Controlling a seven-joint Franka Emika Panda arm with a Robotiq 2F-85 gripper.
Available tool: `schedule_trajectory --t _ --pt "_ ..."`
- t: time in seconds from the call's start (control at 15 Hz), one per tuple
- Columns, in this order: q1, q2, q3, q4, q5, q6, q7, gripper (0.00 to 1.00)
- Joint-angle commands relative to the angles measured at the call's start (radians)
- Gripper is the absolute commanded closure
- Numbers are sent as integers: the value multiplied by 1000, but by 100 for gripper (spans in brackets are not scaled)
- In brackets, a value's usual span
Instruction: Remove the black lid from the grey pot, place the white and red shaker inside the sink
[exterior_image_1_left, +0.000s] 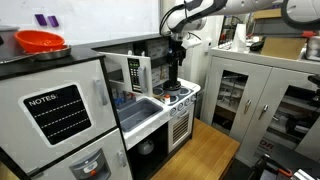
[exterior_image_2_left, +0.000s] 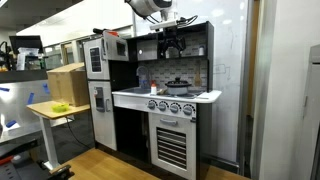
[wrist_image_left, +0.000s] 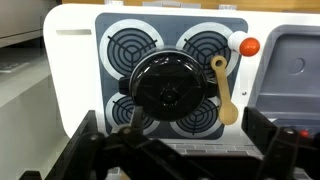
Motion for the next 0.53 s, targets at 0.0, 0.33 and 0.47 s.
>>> schedule_trajectory --t 0.0,0.33,0.47 --pt "-7 1 9 5 -5 -4 2 0" --pt "-19 37 12 11 10 52 -2 0" --pt "-26 64 13 18 12 81 -3 0"
